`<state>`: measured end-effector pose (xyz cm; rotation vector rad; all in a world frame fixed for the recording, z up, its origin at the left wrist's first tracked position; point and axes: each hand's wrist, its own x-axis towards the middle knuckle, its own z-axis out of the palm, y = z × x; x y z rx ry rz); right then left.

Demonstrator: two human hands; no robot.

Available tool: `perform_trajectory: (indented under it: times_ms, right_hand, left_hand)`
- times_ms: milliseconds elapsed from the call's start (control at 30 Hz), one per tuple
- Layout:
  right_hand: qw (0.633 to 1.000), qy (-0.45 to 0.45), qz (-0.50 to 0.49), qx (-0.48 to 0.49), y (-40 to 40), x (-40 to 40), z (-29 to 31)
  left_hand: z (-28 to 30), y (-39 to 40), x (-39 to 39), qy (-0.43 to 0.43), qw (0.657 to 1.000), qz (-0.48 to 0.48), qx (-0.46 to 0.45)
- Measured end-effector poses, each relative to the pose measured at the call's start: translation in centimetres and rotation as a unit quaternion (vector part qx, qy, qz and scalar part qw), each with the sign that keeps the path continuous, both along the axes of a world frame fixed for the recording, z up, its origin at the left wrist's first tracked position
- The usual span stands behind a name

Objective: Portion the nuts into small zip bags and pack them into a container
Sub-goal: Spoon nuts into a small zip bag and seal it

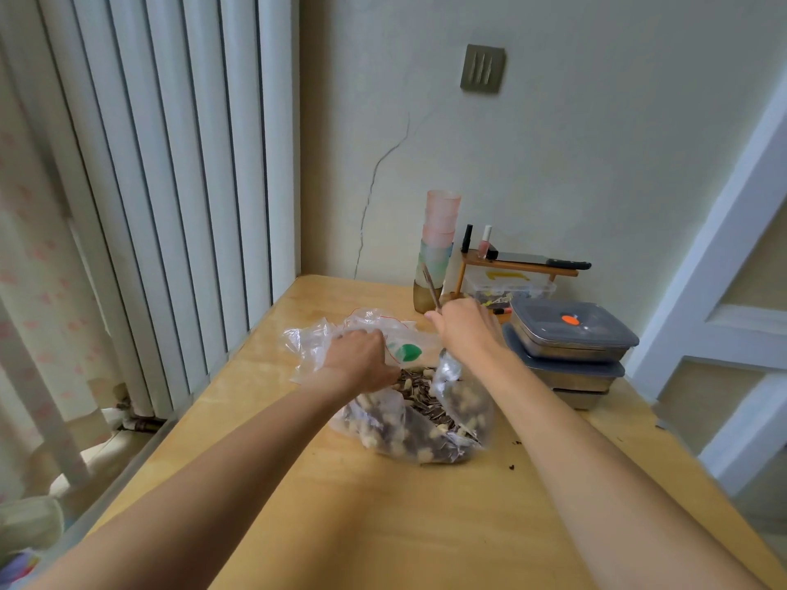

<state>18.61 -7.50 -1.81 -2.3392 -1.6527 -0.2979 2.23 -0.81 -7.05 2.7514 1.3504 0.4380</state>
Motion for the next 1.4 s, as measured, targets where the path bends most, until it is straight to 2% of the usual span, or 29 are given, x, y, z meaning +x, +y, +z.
perform_trajectory:
  times_ms: [67,133,233,300,433,600,700,833,1000,1100,1233,1400]
  right_hand:
    - [1.0,-0.02,-0.004,-0.011,-0.2,0.2,0.6]
    - [0.999,-0.034,0.0,-0.018,-0.5,0.2,0.8]
    - [0.997,-0.067,0.005,-0.03,-1.0,0.1,0.9]
    - [0.996,-0.077,0.005,-0.038,-1.3,0.0,0.9]
    - [0.995,-0.07,0.021,-0.065,-1.4,-0.2,0.9]
    - [0.997,0.017,0.038,-0.065,-1.3,-0.1,0.5]
    - [0.997,0.044,0.034,-0.053,-1.4,0.4,0.4]
    - [0.996,0.058,0.041,-0.046,-2.0,1.1,0.8]
    - [0.995,0.028,0.076,-0.066,-2.5,1.0,1.4]
    - [0.992,0.048,0.089,-0.073,-2.4,0.5,1.3]
    - [0.987,0.122,0.091,-0.059,-2.0,0.3,-0.4]
    - [0.947,0.304,0.098,-0.028,-1.8,0.4,-2.1]
  left_hand:
    - [0.8,-0.2,0.3,0.021,1.0,0.0,-0.001]
    - [1.3,-0.8,0.6,0.044,0.998,-0.015,-0.043]
    - [0.5,-1.4,1.1,0.036,0.991,-0.039,-0.122]
    - [-0.4,-1.7,1.1,0.034,0.988,-0.043,-0.143]
    - [-1.5,-1.6,0.7,0.047,0.99,-0.015,-0.134]
    - [-1.2,-1.3,0.4,0.078,0.992,0.023,-0.101]
    - [-1.3,-1.1,0.5,0.085,0.99,0.03,-0.11]
    - [-1.4,-1.1,0.7,0.084,0.99,0.022,-0.113]
    - [-1.8,-1.1,1.1,0.077,0.99,0.024,-0.112]
    - [-1.9,-1.0,1.2,0.069,0.99,0.024,-0.118]
    - [-1.9,-0.9,1.0,0.057,0.99,0.025,-0.129]
    - [-1.7,-0.5,0.7,0.03,0.982,0.015,-0.185]
